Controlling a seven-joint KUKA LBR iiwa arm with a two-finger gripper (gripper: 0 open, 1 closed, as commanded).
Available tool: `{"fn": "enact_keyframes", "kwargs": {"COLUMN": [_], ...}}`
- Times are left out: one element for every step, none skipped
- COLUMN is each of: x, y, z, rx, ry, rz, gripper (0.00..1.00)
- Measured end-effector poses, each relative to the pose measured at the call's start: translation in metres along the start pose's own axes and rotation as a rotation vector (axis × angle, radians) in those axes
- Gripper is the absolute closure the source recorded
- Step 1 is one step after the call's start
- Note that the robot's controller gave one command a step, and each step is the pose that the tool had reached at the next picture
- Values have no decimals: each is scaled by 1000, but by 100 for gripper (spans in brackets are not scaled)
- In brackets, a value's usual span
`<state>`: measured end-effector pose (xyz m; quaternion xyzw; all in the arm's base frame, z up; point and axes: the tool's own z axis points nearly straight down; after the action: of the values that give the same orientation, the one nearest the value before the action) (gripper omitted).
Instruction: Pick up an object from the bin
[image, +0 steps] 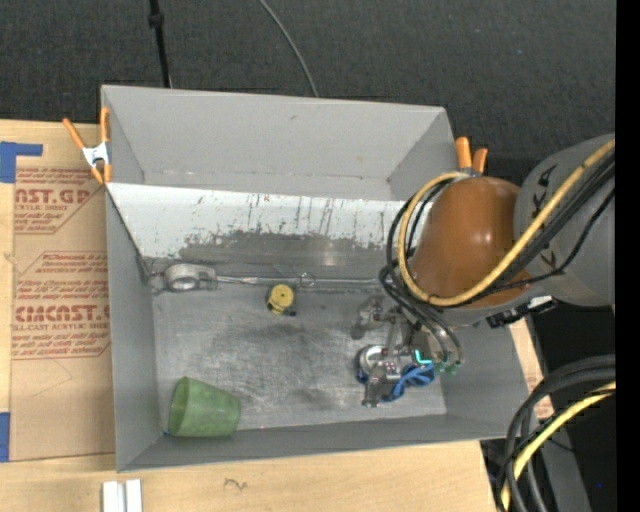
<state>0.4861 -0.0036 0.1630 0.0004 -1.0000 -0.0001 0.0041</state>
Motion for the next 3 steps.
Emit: {"fn": "enact_keyframes", "kwargs": {"x": [-26, 1, -33], "y": [-27, 0, -66], "z": [91, 23, 86], "rx": [1, 2, 3], "ry": [-12, -12, -4], "rz": [-375, -667, -1205], "gripper": [0, 0, 0]}}
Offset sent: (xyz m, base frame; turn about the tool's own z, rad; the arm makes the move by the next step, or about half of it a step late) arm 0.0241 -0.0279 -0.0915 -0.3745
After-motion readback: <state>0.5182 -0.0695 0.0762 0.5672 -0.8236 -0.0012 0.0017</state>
